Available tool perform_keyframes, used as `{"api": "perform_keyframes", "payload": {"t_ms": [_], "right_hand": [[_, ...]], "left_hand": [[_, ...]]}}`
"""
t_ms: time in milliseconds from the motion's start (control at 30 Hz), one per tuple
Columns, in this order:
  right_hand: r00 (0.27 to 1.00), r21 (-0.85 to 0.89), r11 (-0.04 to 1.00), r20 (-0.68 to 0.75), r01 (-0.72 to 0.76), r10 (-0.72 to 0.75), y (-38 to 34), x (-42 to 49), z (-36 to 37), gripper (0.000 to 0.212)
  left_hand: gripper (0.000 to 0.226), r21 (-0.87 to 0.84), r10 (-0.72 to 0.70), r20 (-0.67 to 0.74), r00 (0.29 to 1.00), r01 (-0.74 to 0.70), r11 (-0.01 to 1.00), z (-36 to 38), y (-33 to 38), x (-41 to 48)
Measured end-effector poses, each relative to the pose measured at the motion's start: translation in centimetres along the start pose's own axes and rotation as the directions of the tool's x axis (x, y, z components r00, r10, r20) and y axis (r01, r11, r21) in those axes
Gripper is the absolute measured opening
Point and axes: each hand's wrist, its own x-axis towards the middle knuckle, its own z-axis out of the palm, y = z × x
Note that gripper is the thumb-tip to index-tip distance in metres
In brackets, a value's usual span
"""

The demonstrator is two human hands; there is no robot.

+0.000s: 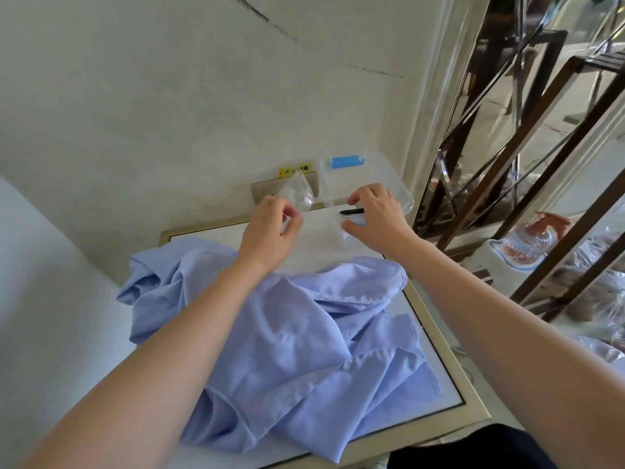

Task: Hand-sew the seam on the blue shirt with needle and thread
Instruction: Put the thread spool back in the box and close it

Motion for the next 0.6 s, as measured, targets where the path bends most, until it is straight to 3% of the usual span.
{"api": "perform_keyframes", "payload": {"t_ms": [133, 333, 467, 600], "right_hand": [[0.996, 0.061, 0.996, -0.072, 0.064, -0.059, 0.1, -0.7, 0.1, 0.031], [0.986, 0.092, 0.982, 0.002, 0.166, -0.167, -0.2, -1.3, -0.5, 0.031], [0.981, 0.091, 0.978, 0.041, 0.185, -0.190, -0.4, -1.9, -1.0, 0.030], [0.966, 0.144, 0.969, 0.133, 0.202, -0.221, -0.8, -2.8, -1.5, 0.022]], "left_hand": [[0.030, -0.108, -0.053, -0.313, 0.948, 0.020, 0.994, -1.1, 0.7, -0.2], [0.011, -0.388, -0.128, -0.522, 0.843, -0.101, 0.916, -2.6, 2.6, 0.2], [0.013, -0.529, -0.283, -0.559, 0.779, -0.072, 0.845, -3.9, 4.0, 1.1], [0.016, -0.759, -0.532, -0.452, 0.716, 0.005, 0.651, -4.4, 4.4, 1.3]]}}
